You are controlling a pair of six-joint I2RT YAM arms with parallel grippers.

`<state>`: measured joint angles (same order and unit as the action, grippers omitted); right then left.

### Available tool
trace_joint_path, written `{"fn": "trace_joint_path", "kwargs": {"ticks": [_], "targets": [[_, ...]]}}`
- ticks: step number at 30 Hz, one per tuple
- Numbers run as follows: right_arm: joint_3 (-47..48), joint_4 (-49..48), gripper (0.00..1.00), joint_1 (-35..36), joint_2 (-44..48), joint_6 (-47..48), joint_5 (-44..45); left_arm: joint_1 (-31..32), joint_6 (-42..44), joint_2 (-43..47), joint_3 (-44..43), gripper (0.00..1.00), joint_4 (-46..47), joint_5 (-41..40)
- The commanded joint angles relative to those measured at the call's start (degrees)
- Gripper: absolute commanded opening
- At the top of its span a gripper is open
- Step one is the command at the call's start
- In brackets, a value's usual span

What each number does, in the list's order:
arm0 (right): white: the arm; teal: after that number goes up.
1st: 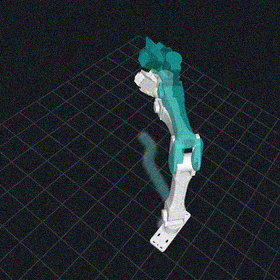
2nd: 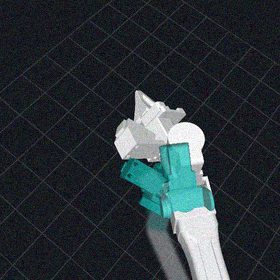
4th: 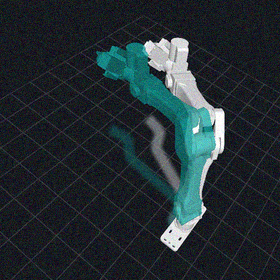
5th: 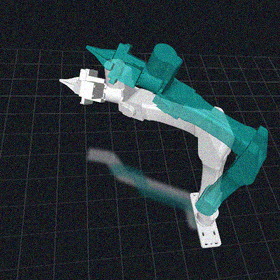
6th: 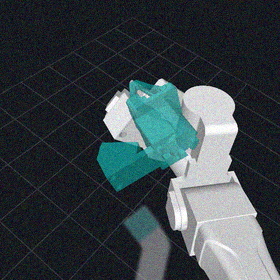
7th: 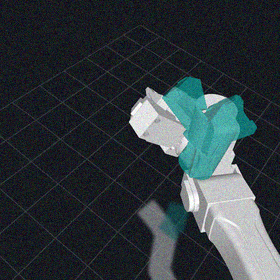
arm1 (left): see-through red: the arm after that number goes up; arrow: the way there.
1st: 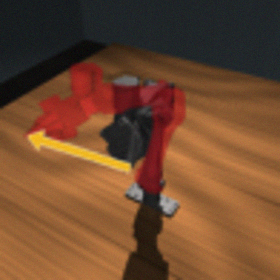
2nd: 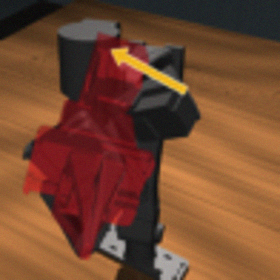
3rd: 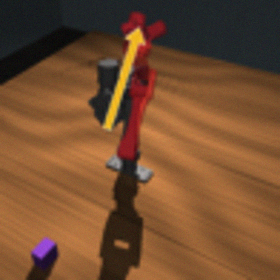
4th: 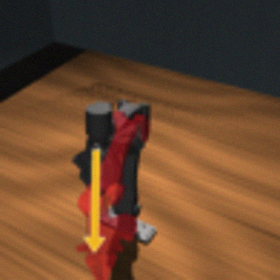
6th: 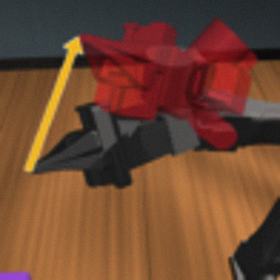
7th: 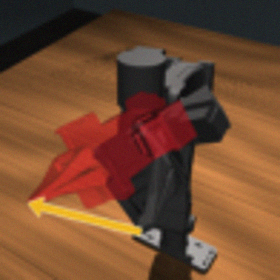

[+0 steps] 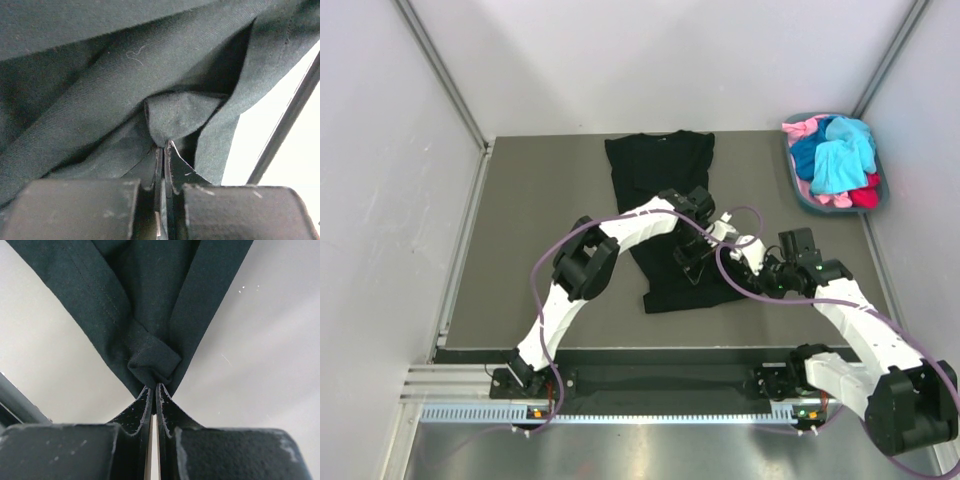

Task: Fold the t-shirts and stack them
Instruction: Flatten the tshirt out

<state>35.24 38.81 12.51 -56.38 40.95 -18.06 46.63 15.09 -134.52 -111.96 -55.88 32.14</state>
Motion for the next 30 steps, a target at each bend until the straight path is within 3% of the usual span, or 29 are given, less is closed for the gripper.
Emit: {"fn": "trace_joint_path", "kwargs": {"ticks": [1,7,15,21,25,30], "targets": [[1.2,0.1,0.0,-1.2,0.0,0.7,-0.7,0.2,0.6,2.1,-1.5,0.0,-1.2,0.2],[1.2,0.1,0.0,-1.8,-0.1,0.6,-0.5,-3.2,-0.1,13.6,6.7,0.0,2.2,-5.0],[1.4,0.8,0.01,-2.0,1.4,1.3,-2.7,-17.4,-0.2,31.2,19.5,0.0,6.6,-6.4],[2.7,4.9,0.14,-2.0,4.5,4.0,-7.9,-22.0,-0.1,38.9,24.9,0.0,7.5,-6.8],[3.7,6.5,0.3,-2.0,7.8,6.3,-8.9,-24.6,0.8,44.9,28.0,0.0,7.1,-10.7],[6.2,3.0,0.37,-2.1,8.4,6.2,-8.4,-27.8,3.4,52.4,27.8,0.0,2.7,-24.0]]}}
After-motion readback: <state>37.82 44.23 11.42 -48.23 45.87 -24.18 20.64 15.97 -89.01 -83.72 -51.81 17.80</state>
